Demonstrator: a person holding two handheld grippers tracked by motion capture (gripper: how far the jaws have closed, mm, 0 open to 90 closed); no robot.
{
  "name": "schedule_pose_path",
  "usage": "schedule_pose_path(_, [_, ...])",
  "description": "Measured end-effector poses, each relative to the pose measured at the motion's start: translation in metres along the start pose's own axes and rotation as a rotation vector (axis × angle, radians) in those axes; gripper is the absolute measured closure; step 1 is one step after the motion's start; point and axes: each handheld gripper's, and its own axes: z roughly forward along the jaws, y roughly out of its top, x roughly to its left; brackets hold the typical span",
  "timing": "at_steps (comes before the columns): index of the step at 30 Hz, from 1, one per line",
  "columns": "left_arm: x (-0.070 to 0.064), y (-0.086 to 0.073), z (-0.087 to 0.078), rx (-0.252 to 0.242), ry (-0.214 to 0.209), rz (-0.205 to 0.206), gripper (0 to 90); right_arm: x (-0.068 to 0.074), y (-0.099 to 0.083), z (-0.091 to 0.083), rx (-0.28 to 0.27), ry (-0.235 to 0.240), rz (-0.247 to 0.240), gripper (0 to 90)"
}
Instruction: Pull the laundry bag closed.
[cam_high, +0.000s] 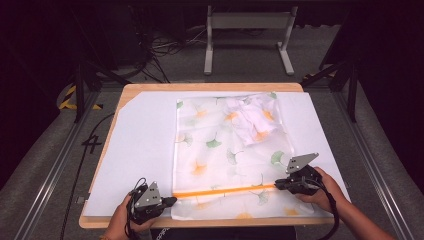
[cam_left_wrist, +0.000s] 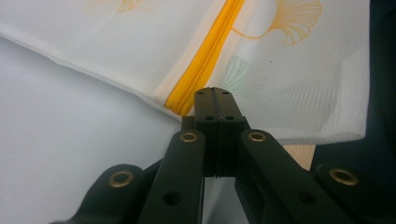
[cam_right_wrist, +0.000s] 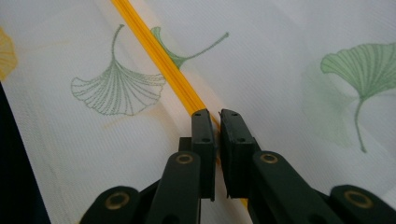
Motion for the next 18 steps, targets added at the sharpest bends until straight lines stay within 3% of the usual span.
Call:
schedule_pose_path(4, [-0.0002, -0.0002, -0.0001, 0.0, 0.0, -0.001, 90.0, -0.0038, -0.0043, -0.0049, -0.001, -0.01, 0.017, 84.8])
schedule_pose_path(5, [-0.0002, -0.0002, -0.0001, -0.001, 0.0, -0.001, 90.0, -0.0055, -0.0057, -0.0075, -0.002, -0.009, 0.019, 90.0])
schedule_pose_path(18, [0.0003, -0.0003, -0.0002, 0.0, -0.001, 0.0, 90.0, -0.007, -0.0107, -0.0084, -0.02, -0.013, 0.031, 90.0])
